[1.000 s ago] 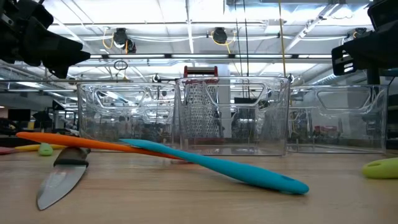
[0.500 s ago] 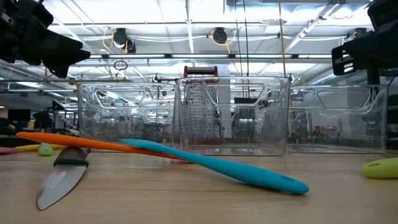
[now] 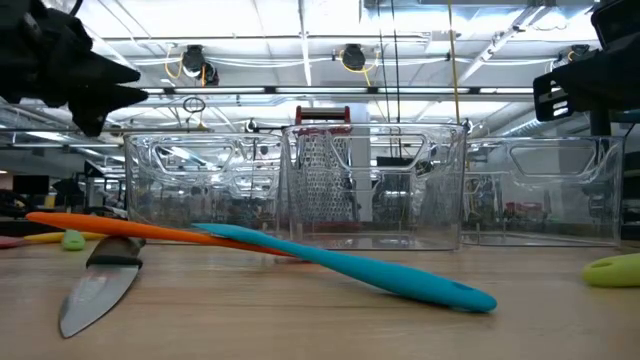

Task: Pick & Place Kitchen Items
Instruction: Put the wooden serving spoon into the right transparent bin

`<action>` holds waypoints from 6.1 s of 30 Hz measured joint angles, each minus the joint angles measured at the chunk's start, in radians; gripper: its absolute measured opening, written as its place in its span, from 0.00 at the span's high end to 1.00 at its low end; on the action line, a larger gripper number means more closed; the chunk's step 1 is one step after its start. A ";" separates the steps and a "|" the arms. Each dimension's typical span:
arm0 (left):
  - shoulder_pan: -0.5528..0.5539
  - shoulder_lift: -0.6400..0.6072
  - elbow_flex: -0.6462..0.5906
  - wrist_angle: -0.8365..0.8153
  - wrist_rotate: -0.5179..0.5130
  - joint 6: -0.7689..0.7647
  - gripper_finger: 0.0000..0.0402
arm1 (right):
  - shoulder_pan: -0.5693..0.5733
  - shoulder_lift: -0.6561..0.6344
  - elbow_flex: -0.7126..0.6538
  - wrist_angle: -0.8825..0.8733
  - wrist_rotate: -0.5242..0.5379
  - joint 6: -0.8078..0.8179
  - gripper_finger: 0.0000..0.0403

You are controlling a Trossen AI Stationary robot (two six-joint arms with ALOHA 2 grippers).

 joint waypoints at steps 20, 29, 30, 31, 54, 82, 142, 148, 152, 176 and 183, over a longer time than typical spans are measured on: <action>0.009 0.387 0.433 -0.688 -0.212 -0.687 0.61 | 0.000 0.000 -0.003 0.068 0.002 0.048 0.99; 0.091 0.678 0.506 -0.977 0.008 -0.999 0.61 | 0.000 0.000 -0.003 0.107 0.002 0.049 0.99; 0.100 0.698 0.506 -0.969 0.021 -0.992 0.61 | 0.000 0.000 -0.003 0.108 0.002 0.048 0.99; 0.109 0.716 0.506 -0.965 0.028 -0.989 0.61 | 0.000 0.000 -0.003 0.108 0.002 0.047 0.99; 0.270 0.899 0.506 -0.872 0.055 -0.772 0.60 | 0.000 0.000 -0.001 0.112 0.004 0.047 0.99; 0.329 1.130 0.506 -0.801 0.055 -0.751 0.30 | 0.000 0.000 0.000 0.113 0.004 0.106 0.99; 0.338 1.228 0.438 -0.757 -0.019 -0.858 0.91 | 0.000 0.000 0.000 0.113 0.004 0.106 0.99; 0.316 1.198 0.445 -0.827 -0.075 -0.909 0.93 | 0.000 0.000 -0.001 0.113 0.005 0.106 0.99; 0.291 1.153 0.476 -0.841 -0.145 -0.917 0.93 | 0.000 0.000 -0.001 0.120 0.004 0.106 0.99; 0.173 1.071 0.659 -0.532 -0.172 -0.524 0.93 | 0.000 0.005 -0.033 0.303 0.008 0.106 0.99; 0.163 1.071 0.659 -0.259 -0.026 -0.348 0.93 | 0.000 0.111 -0.069 0.483 0.004 0.107 0.99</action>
